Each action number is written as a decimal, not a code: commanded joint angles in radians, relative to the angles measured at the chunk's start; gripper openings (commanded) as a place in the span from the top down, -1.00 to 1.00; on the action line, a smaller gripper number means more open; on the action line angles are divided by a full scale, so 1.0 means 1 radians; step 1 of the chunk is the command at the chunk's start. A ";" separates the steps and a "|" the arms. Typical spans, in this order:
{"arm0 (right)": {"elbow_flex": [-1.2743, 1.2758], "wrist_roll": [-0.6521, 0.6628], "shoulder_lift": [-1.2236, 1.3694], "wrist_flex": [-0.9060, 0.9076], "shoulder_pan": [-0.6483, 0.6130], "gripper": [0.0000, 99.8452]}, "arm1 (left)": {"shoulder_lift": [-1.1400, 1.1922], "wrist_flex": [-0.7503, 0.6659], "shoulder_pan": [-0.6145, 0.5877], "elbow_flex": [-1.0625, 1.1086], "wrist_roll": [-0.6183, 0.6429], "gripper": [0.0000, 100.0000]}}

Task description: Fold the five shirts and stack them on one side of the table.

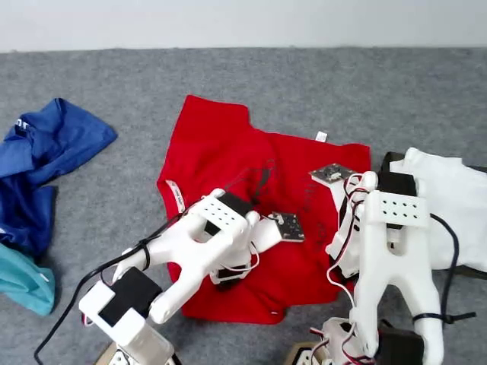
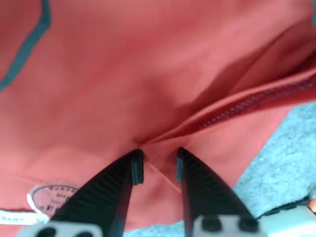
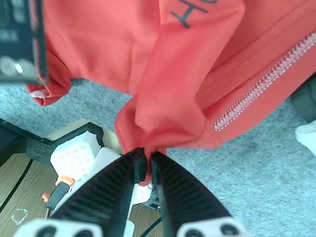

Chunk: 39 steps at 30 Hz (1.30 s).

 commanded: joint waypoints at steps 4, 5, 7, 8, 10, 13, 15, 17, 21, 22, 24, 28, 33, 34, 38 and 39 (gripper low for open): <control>-0.040 -0.015 0.004 -0.005 -0.004 0.98 | -0.008 0.032 0.084 -0.028 0.000 0.94; -0.040 -0.015 0.004 -0.005 -0.004 0.98 | -0.009 0.044 0.097 -0.028 0.000 0.95; -0.040 -0.015 0.004 -0.005 -0.004 0.98 | -0.009 0.071 0.117 -0.028 -0.002 0.96; -0.040 -0.015 0.004 -0.005 -0.004 0.98 | -0.009 0.084 0.120 -0.028 -0.002 0.96; -0.038 -0.015 0.004 -0.005 -0.004 0.98 | -0.009 0.109 0.118 -0.030 -0.002 0.96; -0.037 -0.015 0.004 -0.005 -0.004 0.98 | -0.011 0.144 0.115 -0.031 -0.002 0.96; -0.037 -0.015 0.004 -0.005 -0.004 0.98 | -0.018 0.183 0.114 -0.051 0.000 0.96; -0.037 -0.015 0.004 -0.005 -0.004 0.98 | -0.057 0.238 0.114 -0.091 0.002 0.96; -0.037 -0.015 -0.005 -0.005 -0.002 0.98 | -0.210 0.327 0.112 -0.159 0.003 0.96; -0.038 -0.015 -0.005 -0.005 -0.002 0.98 | -0.255 0.336 0.112 -0.159 0.003 0.96; -0.041 -0.017 -0.007 -0.005 -0.002 0.98 | -0.328 0.350 0.109 -0.157 0.003 0.96; -0.089 -0.017 -0.007 -0.004 -0.002 0.98 | -0.445 0.362 0.021 -0.157 0.003 0.97; -0.216 -0.017 0.004 -0.005 -0.008 0.98 | -0.471 0.330 -0.133 -0.163 -0.002 0.97; -0.233 -0.017 0.004 -0.005 -0.008 0.98 | -0.471 0.311 -0.152 -0.163 -0.002 0.97; -0.264 -0.038 -0.005 0.013 -0.012 0.98 | -0.482 0.338 -0.170 -0.202 0.002 0.97; -0.270 -0.040 -0.007 0.033 -0.012 0.98 | -0.482 0.370 -0.170 -0.231 0.002 0.97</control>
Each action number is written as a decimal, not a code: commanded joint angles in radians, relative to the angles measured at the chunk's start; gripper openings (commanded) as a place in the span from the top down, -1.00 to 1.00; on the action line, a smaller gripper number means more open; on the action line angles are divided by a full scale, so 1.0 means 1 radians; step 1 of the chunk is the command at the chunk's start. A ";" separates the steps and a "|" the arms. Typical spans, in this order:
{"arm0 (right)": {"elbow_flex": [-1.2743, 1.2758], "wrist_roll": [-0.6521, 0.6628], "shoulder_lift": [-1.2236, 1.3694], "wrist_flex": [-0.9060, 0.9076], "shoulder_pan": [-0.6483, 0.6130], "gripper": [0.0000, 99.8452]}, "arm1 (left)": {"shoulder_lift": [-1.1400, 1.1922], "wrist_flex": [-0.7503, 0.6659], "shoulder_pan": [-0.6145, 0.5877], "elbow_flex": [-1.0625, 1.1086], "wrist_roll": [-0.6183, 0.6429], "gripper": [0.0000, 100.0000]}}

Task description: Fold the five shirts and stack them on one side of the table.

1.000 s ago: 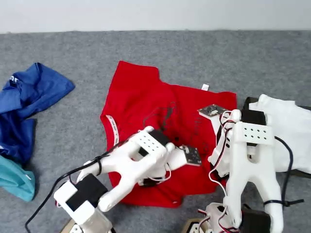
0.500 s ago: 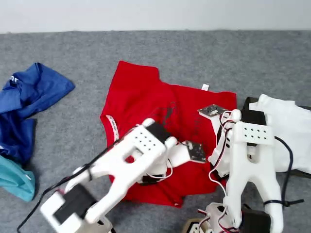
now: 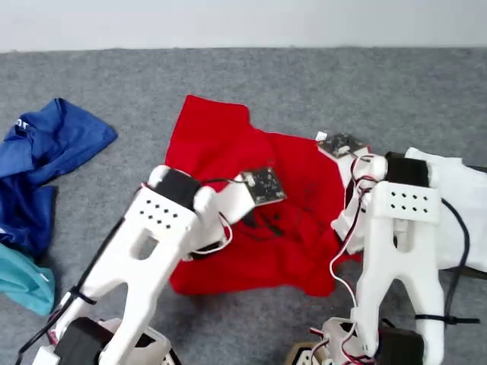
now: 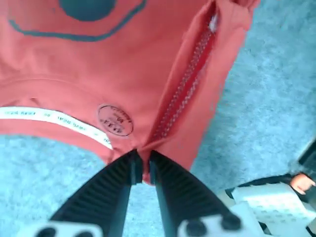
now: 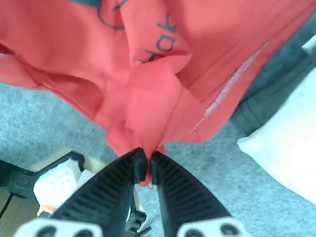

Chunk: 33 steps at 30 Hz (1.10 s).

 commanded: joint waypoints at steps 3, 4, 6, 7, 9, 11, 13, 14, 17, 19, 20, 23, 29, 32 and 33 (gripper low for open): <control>-0.043 -0.021 -0.008 0.054 -0.002 0.98 | -0.040 0.060 -0.026 -0.148 0.002 0.97; -0.032 -0.021 -0.008 0.054 -0.002 0.98 | -0.038 0.060 -0.031 -0.159 0.002 0.97; -0.002 -0.021 0.001 0.054 -0.002 0.98 | -0.038 0.060 -0.046 -0.170 0.002 0.97; 0.015 -0.021 0.001 0.054 -0.002 0.98 | -0.038 0.060 -0.061 -0.171 0.002 0.97; 0.041 -0.021 -0.001 0.056 -0.002 0.98 | -0.038 0.058 -0.091 -0.171 0.002 0.97; 0.041 -0.021 -0.013 0.056 -0.002 0.98 | -0.041 0.058 -0.117 -0.186 0.002 0.97; 0.009 -0.034 -0.038 0.056 -0.002 0.98 | -0.069 0.058 -0.133 -0.231 0.017 0.97; -0.023 -0.052 -0.054 0.056 -0.002 0.98 | -0.091 0.058 -0.143 -0.263 0.029 0.97; -0.133 -0.077 -0.116 0.056 -0.010 0.98 | -0.158 0.058 -0.167 -0.337 0.043 0.97; -0.195 -0.078 -0.151 0.056 -0.010 0.98 | -0.204 0.058 -0.186 -0.348 0.043 0.97; -0.216 -0.078 -0.171 0.058 -0.010 0.98 | -0.229 0.058 -0.195 -0.348 0.043 0.97; -0.236 -0.078 -0.245 0.056 -0.012 0.98 | -0.298 0.058 -0.213 -0.348 0.038 0.97; -0.233 -0.075 -0.429 0.059 -0.111 0.98 | -0.405 0.058 -0.218 -0.349 0.038 0.97; -0.158 -0.077 -0.486 0.059 -0.117 0.98 | -0.451 0.058 -0.219 -0.349 0.038 0.97; -0.123 -0.075 -0.496 0.059 -0.117 0.98 | -0.465 0.058 -0.219 -0.351 0.038 0.97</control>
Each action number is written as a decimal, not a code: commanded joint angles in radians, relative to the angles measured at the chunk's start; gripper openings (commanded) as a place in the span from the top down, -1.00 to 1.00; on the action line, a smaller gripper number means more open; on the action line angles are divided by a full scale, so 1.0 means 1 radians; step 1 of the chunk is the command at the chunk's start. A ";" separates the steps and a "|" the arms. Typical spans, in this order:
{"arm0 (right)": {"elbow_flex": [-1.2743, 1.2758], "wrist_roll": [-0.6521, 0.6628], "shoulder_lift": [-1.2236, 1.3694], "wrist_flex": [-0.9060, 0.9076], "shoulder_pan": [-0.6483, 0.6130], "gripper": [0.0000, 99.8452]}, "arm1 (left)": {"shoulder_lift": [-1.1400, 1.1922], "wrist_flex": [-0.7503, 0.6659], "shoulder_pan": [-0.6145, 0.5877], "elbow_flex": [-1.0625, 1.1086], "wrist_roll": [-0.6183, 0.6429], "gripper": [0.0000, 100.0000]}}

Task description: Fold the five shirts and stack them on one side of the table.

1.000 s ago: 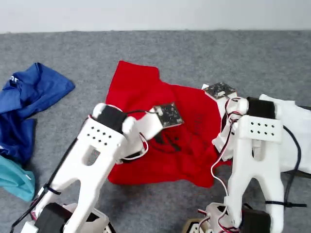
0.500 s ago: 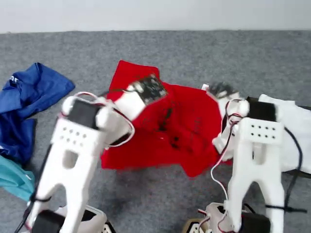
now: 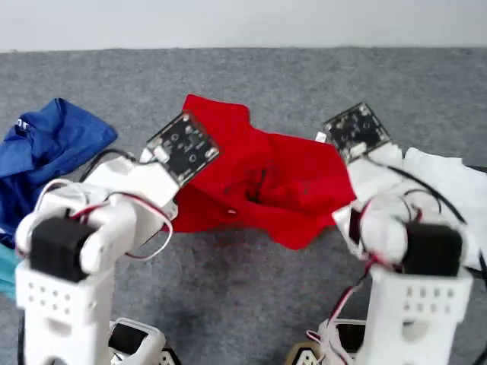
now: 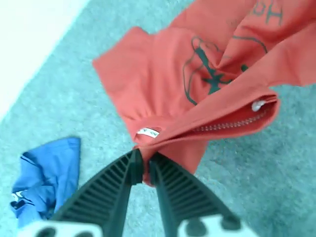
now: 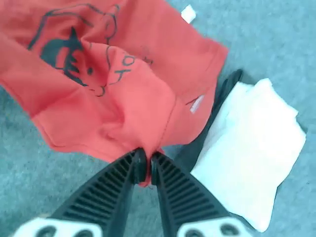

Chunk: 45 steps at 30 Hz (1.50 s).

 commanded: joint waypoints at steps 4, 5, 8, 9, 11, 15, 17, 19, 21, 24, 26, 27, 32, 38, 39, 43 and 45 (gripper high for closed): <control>0.150 -0.005 -0.087 0.045 -0.008 0.98 | -0.097 0.015 -0.040 -0.039 0.005 0.97; 0.160 -0.005 -0.091 0.045 -0.008 0.98 | -0.107 0.015 -0.071 -0.042 0.005 0.97; 0.176 -0.005 -0.096 0.045 -0.008 0.98 | -0.130 0.017 -0.176 -0.091 0.003 0.97; 0.183 -0.005 -0.093 0.045 -0.008 0.98 | -0.135 0.017 -0.203 -0.108 -0.009 0.97; 0.190 -0.005 -0.084 0.045 -0.008 0.98 | -0.140 0.017 -0.235 -0.120 -0.028 0.97; 0.192 -0.005 -0.053 0.045 -0.008 0.98 | -0.141 0.017 -0.232 -0.117 -0.029 0.97; 0.199 -0.008 -0.031 0.045 -0.008 0.98 | -0.140 0.017 -0.232 -0.117 -0.028 0.97; 0.232 -0.008 -0.012 0.045 -0.008 0.98 | -0.143 0.017 -0.232 -0.117 -0.028 0.97; 0.267 -0.006 -0.007 0.047 -0.008 0.98 | -0.143 0.017 -0.232 -0.117 -0.028 0.97; 0.279 -0.003 -0.008 0.047 -0.007 0.98 | -0.143 0.017 -0.232 -0.117 -0.029 0.97; 0.241 -0.008 -0.018 0.047 -0.005 0.98 | -0.143 0.017 -0.232 -0.119 -0.029 0.97; 0.212 -0.014 -0.025 0.047 0.007 0.98 | -0.143 0.017 -0.232 -0.120 -0.029 0.97; 0.005 -0.087 -0.010 0.044 0.094 0.98 | -0.132 0.012 -0.233 -0.124 -0.025 0.97; -0.265 -0.132 0.056 0.042 0.093 0.98 | -0.057 0.012 -0.233 -0.203 0.014 0.97; -0.301 -0.138 0.068 0.044 0.093 0.98 | -0.038 0.012 -0.233 -0.232 0.017 0.97; -0.384 -0.138 0.084 0.044 0.097 0.98 | 0.008 0.014 -0.235 -0.340 0.017 0.97; -0.393 -0.138 0.084 0.045 0.101 0.98 | 0.012 0.014 -0.233 -0.384 0.017 0.97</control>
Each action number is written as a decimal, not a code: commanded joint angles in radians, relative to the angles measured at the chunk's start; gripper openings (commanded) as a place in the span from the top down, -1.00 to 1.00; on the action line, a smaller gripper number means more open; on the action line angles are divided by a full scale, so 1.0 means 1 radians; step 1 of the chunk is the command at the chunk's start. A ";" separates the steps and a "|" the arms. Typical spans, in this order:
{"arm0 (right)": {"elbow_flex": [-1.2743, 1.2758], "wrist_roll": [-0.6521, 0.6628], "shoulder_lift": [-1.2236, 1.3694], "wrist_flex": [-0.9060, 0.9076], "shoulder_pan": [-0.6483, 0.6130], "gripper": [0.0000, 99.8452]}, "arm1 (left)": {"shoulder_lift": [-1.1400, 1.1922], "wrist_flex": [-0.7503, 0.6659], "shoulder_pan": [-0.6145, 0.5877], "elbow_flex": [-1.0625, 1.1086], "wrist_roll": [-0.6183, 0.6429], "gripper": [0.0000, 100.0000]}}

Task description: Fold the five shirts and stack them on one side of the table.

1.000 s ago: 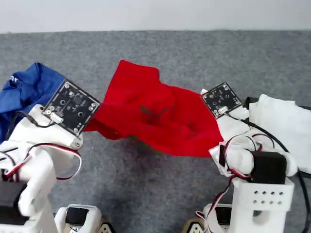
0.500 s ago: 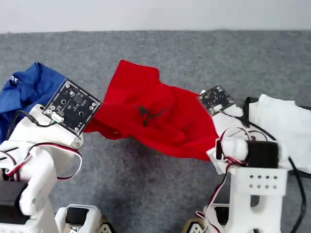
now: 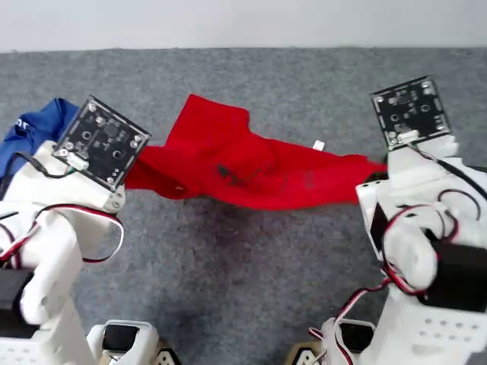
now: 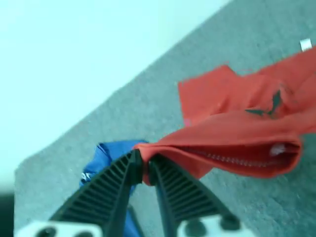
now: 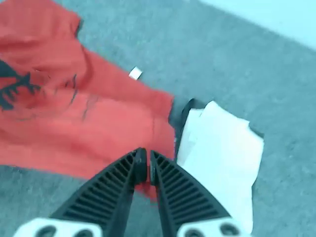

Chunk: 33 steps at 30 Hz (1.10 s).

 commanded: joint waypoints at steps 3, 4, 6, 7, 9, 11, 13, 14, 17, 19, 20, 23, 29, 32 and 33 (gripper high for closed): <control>-0.049 -0.008 -0.005 0.047 0.012 0.98 | 0.006 0.012 -0.003 -0.119 0.011 0.97; -0.046 -0.008 -0.018 0.047 0.012 0.98 | 0.006 0.014 -0.005 -0.124 0.011 0.97; -0.018 -0.008 -0.045 0.047 0.012 0.98 | 0.005 0.014 -0.006 -0.119 0.012 0.97; 0.015 -0.008 -0.056 0.047 0.012 0.98 | 0.005 0.014 -0.003 -0.105 0.012 0.97; 0.117 -0.008 -0.073 0.047 0.007 0.98 | 0.009 0.014 -0.002 -0.053 0.012 0.97; 0.244 -0.009 -0.081 0.042 0.001 0.98 | 0.011 0.014 -0.002 0.028 0.012 0.97; 0.384 -0.009 -0.081 0.041 -0.054 0.98 | 0.006 0.012 0.002 0.114 0.009 0.97; 0.459 -0.008 -0.081 0.041 -0.102 0.98 | 0.006 0.012 0.011 0.150 0.009 0.97; 0.611 0.054 -0.079 0.038 -0.305 0.95 | 0.011 0.009 0.066 0.237 0.006 0.97; 0.647 0.098 -0.079 0.039 -0.438 0.90 | 0.014 0.008 0.106 0.272 0.006 0.97; 0.654 0.097 -0.077 0.038 -0.498 0.86 | 0.014 0.008 0.123 0.282 0.006 0.97; 0.657 0.086 -0.070 0.036 -0.650 0.72 | 0.014 0.005 0.133 0.288 0.006 0.97; 0.647 0.084 0.097 -0.051 -0.892 0.65 | 0.014 -0.115 0.132 0.288 0.044 0.97; 0.569 0.063 0.205 -0.059 -0.995 0.71 | 0.014 -0.206 0.129 0.289 0.083 0.97; 0.540 0.054 0.240 -0.059 -1.029 0.73 | 0.015 -0.232 0.117 0.289 0.091 0.97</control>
